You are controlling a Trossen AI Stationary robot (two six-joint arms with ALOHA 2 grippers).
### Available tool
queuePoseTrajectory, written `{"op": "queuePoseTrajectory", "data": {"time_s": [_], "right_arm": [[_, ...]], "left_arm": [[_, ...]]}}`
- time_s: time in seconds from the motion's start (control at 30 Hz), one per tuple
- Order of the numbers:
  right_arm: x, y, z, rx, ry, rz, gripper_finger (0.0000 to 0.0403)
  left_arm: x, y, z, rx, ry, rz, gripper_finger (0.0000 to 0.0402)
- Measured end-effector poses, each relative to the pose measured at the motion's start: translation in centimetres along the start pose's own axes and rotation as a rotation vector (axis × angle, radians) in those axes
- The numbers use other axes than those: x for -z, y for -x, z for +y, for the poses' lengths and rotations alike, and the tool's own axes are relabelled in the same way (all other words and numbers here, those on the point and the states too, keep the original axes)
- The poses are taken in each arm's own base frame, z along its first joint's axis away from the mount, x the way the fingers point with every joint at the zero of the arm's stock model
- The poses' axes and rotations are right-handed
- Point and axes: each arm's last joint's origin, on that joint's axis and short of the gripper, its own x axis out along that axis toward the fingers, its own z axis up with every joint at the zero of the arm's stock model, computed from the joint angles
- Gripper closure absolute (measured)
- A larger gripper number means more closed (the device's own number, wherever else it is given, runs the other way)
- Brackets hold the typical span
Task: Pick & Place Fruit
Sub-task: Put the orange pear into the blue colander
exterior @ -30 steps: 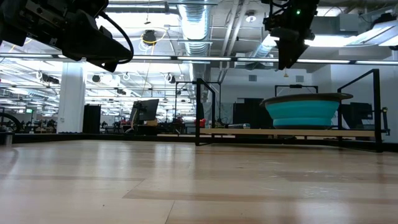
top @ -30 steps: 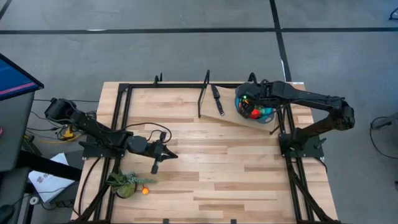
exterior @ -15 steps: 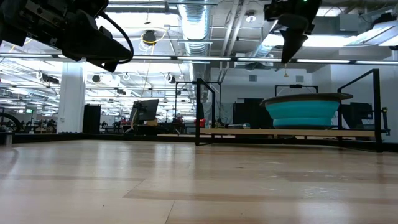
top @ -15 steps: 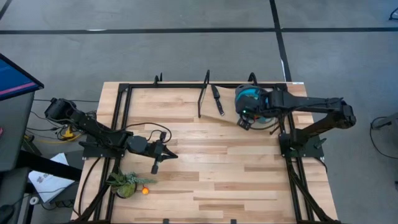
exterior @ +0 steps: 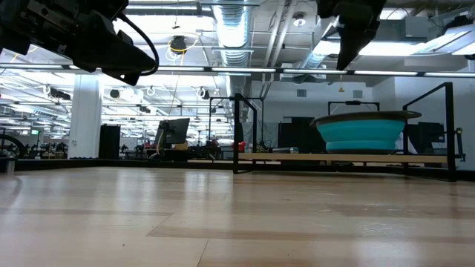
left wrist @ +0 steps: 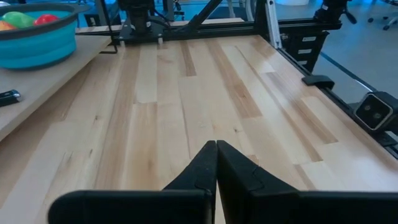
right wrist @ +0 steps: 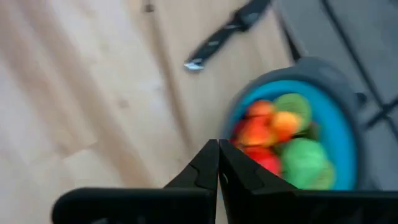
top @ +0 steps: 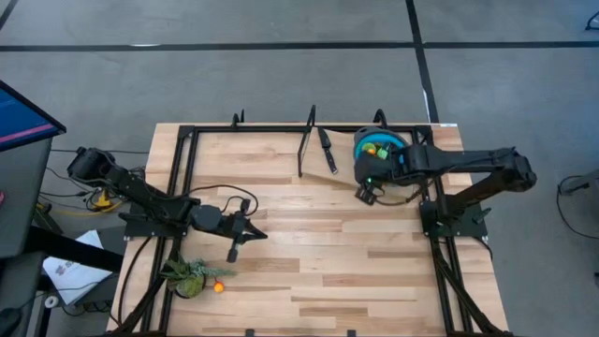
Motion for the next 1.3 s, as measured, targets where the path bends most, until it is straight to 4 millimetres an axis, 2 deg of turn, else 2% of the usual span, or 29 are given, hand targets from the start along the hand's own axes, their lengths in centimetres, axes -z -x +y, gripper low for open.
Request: {"op": "queuePoseTrajectory", "data": {"time_s": [0.2,0.47,0.67,0.8,0.93,1.1,1.3], "right_arm": [[1.5,1.2,3.3,-0.130,0.063,-0.016,0.0402],[4.6,-0.1,8.9,-0.320,0.089,-0.140,0.0402],[6.3,-1.6,11.4,-0.425,0.078,-0.246,0.0403],[7.0,-2.6,11.8,-0.445,0.072,-0.277,0.0403],[7.0,-3.7,11.6,-0.404,0.120,-0.322,0.0403],[5.3,-5.0,10.7,-0.391,0.196,-0.455,0.0403],[3.5,-7.3,8.7,-0.478,0.260,-0.558,0.0403]], "left_arm": [[0.1,0.1,-0.6,0.029,0.064,0.003,0.0401],[1.4,0.4,-1.5,0.016,0.099,0.167,0.0401],[-0.9,0.7,-3.2,0.035,0.092,0.356,0.0401],[-2.7,1.3,-4.4,0.062,0.074,0.421,0.0401],[-3.3,2.2,-5.4,0.044,0.127,0.552,0.0401],[-4.0,2.6,-7.2,-0.001,0.201,0.679,0.0401],[-5.2,1.7,-10.2,-0.025,0.277,0.787,0.0401]]}}
